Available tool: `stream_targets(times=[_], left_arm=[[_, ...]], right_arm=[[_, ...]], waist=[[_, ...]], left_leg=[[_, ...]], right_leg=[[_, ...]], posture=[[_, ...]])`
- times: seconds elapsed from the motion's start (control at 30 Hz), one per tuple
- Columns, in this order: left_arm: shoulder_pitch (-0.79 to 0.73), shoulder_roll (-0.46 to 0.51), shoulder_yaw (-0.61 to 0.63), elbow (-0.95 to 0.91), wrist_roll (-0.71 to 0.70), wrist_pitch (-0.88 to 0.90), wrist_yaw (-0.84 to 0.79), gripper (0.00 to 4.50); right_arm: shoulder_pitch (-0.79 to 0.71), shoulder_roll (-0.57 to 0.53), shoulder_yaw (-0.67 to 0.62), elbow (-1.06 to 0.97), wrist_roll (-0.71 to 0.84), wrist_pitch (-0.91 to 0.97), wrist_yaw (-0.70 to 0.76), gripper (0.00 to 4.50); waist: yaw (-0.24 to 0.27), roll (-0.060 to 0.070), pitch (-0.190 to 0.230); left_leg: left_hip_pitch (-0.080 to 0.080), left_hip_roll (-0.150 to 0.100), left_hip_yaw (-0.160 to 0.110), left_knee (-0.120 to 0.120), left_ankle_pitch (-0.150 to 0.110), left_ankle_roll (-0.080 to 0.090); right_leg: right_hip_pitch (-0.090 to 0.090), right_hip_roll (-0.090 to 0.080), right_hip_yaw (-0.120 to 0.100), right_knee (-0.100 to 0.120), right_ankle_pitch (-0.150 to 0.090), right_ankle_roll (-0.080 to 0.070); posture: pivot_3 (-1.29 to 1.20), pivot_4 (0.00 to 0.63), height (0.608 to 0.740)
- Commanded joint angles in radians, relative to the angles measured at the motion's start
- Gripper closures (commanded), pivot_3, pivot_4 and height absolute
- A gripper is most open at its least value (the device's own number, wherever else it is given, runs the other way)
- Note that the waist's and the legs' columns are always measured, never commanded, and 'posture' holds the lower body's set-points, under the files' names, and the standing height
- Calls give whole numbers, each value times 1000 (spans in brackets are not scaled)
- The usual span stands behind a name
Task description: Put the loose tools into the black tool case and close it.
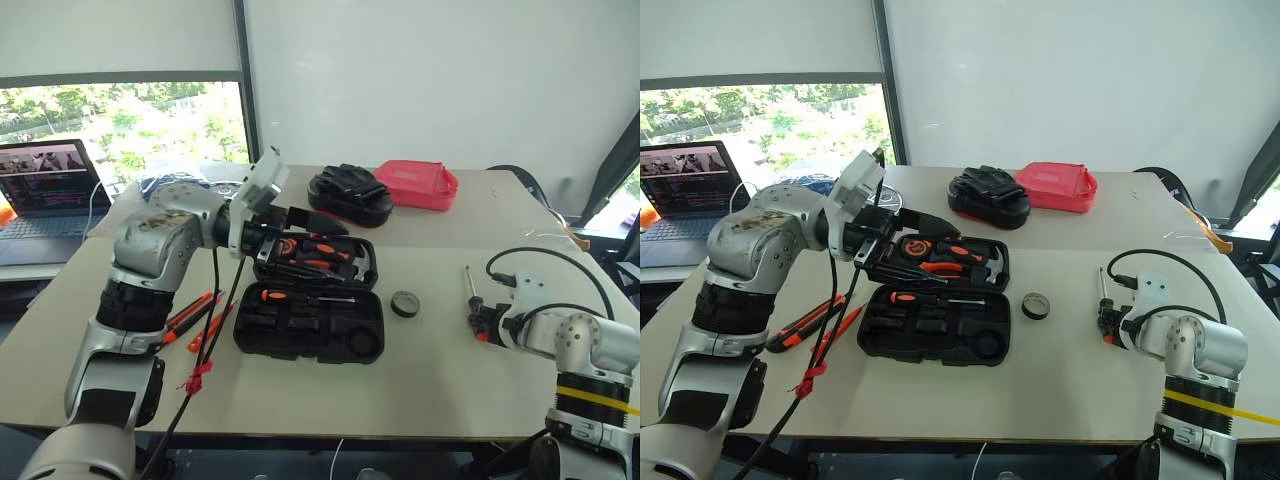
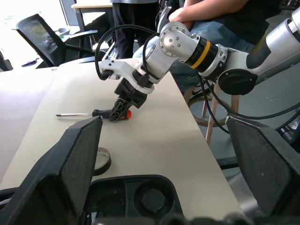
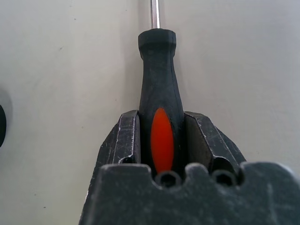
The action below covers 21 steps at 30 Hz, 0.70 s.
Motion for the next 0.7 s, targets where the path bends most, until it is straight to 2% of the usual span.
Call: stream_targets(times=[0.03,0.1,0.2,0.33,0.43,0.5,0.6,0.7], left_arm=[[7,30,0,-5,12,-27,5,0],[16,48,4,2,12,-32,5,0],[38,89,12,19,22,-56,-5,0],[47,163,14,75,47,-96,-47,0],[38,195,14,99,48,-108,-74,0],[35,220,15,98,42,-101,-93,0],[51,266,21,65,30,-93,-126,0],[75,303,21,44,36,-103,-143,0]], right_arm=[[46,-62,-37,-74,-55,-43,-7,3481],[43,-78,-69,-127,-38,-83,21,3481],[59,-201,-3,-233,-19,-247,195,3481],[64,-410,170,-332,54,-478,644,3481],[52,-512,320,-315,12,-654,875,3481],[-42,-507,443,-238,-44,-734,957,3481],[-208,-437,634,-96,-160,-859,1059,3481],[-277,-388,731,-2,-243,-975,1125,3481]], waist=[[5,1,0],[6,2,1],[2,11,7],[-14,16,11],[-20,15,11],[-23,15,12],[-28,14,13],[-21,14,13]], left_leg=[[0,0,0,0,0,0],[-1,-1,0,0,0,0],[-2,-1,1,0,0,0],[1,-1,3,-2,0,0],[2,2,2,-3,0,1],[2,2,2,-3,0,0],[1,2,4,0,0,0],[0,2,5,0,0,0]], right_leg=[[0,0,0,0,0,0],[0,-1,0,-1,0,1],[-1,-1,2,-1,0,1],[-1,1,4,-1,0,2],[0,5,4,-2,-1,0],[0,5,4,-2,-1,0],[-1,4,5,-1,0,1],[-3,4,6,0,0,1]], posture=[[0,150,740],[0,150,740],[0,150,740],[0,150,740],[0,150,740],[0,150,740],[0,150,740],[0,150,740]])
